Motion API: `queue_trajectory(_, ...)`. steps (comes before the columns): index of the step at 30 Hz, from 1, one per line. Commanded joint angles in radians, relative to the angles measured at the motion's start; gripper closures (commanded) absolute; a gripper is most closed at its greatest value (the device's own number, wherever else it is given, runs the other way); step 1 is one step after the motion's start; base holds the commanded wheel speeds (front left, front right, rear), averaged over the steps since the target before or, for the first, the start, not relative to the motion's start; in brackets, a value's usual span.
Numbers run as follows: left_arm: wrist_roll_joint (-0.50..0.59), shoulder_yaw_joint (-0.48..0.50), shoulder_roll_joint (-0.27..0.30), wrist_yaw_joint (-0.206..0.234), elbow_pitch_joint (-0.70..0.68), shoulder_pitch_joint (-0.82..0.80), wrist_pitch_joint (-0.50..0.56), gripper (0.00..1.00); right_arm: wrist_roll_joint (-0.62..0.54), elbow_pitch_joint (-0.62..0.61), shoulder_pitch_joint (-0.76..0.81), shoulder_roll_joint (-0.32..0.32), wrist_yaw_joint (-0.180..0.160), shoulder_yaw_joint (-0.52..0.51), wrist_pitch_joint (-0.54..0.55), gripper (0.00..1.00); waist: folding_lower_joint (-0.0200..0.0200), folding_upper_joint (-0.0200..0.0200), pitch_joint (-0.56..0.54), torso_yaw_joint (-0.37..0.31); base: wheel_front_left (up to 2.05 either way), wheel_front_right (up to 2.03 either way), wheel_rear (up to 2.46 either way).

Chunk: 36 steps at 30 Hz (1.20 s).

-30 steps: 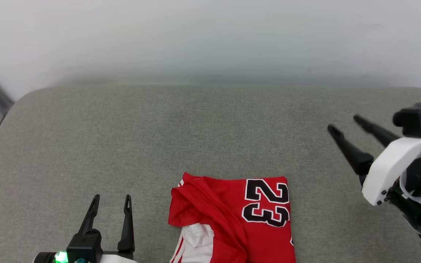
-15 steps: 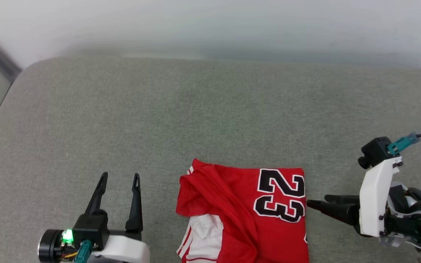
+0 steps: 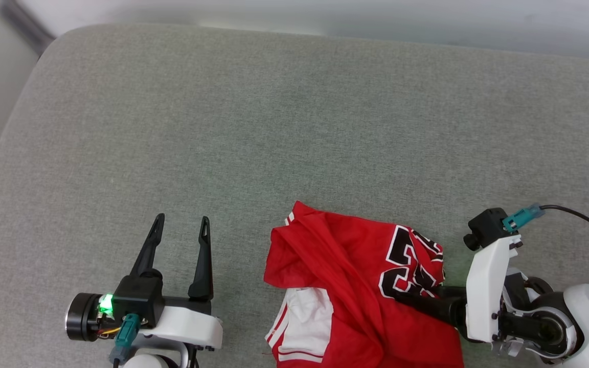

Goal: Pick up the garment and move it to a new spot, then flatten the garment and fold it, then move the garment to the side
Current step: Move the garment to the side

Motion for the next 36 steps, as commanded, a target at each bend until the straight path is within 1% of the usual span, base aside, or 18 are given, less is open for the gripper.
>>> queue_trajectory(1, -0.002, -0.003, -0.001, 0.002, 0.001, -0.018, -0.002, 0.0, -0.012, 0.028, 0.014, 0.003, -0.001, 0.031, 0.002, 0.0, -0.0001, 0.0, 0.009, 0.012, 0.0, 0.0, 0.0)
queue_trajectory(2, -0.003, -0.004, -0.002, 0.005, 0.002, -0.018, -0.002, 0.0, -0.012, 0.033, 0.016, -0.001, -0.002, 0.043, -0.003, 0.0, -0.0001, 0.0, 0.009, 0.014, 0.0, 0.0, 0.0)
queue_trajectory(3, -0.003, -0.006, -0.002, 0.007, 0.003, -0.018, -0.002, 0.0, -0.016, 0.034, 0.013, -0.005, -0.002, 0.049, -0.017, 0.04, -0.0001, 0.0, 0.01, 0.016, 0.0, 0.0, 0.0)
queue_trajectory(4, -0.004, -0.007, -0.002, 0.008, 0.004, -0.017, -0.002, 0.0, -0.016, 0.036, 0.01, -0.01, -0.002, 0.053, -0.028, 0.89, -0.0001, 0.0, 0.01, 0.018, 0.0, 0.0, 0.0)
queue_trajectory(5, -0.005, -0.009, -0.002, 0.009, 0.006, -0.015, -0.002, 0.0, -0.01, 0.033, 0.007, -0.014, -0.002, 0.061, -0.034, 1.0, -0.0001, 0.0, 0.007, 0.02, 0.0, 0.0, 0.0)
queue_trajectory(7, -0.005, -0.011, -0.002, 0.01, 0.011, -0.01, -0.002, 0.0, 0.002, 0.021, -0.004, -0.025, -0.001, 0.071, -0.053, 1.0, -0.0001, 0.0, -0.002, 0.023, 0.0, 0.0, 0.0)
queue_trajectory(12, -0.008, -0.012, -0.003, 0.019, 0.017, 0.013, -0.002, 0.0, -0.002, -0.032, -0.061, -0.089, -0.001, 0.11, -0.109, 1.0, -0.0001, 0.0, -0.049, 0.018, 0.0, 0.0, 0.0)
queue_trajectory(17, -0.015, -0.007, -0.003, 0.026, 0.013, 0.05, -0.002, 0.0, -0.005, -0.099, -0.112, -0.165, -0.001, 0.16, -0.145, 1.0, -0.0001, 0.0, -0.101, -0.025, 0.0, 0.0, 0.0)
queue_trajectory(21, -0.019, 0.003, -0.003, 0.029, 0.004, 0.079, -0.002, 0.0, -0.006, -0.171, -0.152, -0.242, -0.001, 0.213, -0.136, 1.0, -0.0001, 0.0, -0.119, -0.099, 0.0, 0.0, 0.0)
queue_trajectory(27, -0.024, 0.027, -0.003, 0.039, -0.019, 0.089, -0.002, 0.0, -0.022, -0.257, -0.209, -0.35, -0.001, 0.255, -0.128, 1.0, -0.0001, 0.0, -0.096, -0.251, 0.0, 0.0, 0.0)
queue_trajectory(32, -0.005, 0.05, 0.005, 0.017, -0.035, 0.061, -0.002, 0.0, -0.049, -0.277, -0.263, -0.417, -0.001, 0.254, -0.154, 1.0, -0.0001, 0.0, -0.036, -0.375, 0.0, 0.0, 0.0)
queue_trajectory(33, -0.001, 0.057, 0.008, 0.02, -0.039, 0.058, -0.002, 0.0, -0.053, -0.276, -0.273, -0.427, -0.001, 0.255, -0.158, 1.0, -0.0001, 0.0, -0.023, -0.398, 0.0, 0.0, 0.0)
queue_trajectory(36, 0.011, 0.065, 0.018, 0.011, -0.049, 0.04, -0.002, 0.0, -0.066, -0.25, -0.301, -0.461, -0.001, 0.24, -0.186, 1.0, -0.0001, 0.0, 0.017, -0.446, 0.0, 0.0, 0.0)
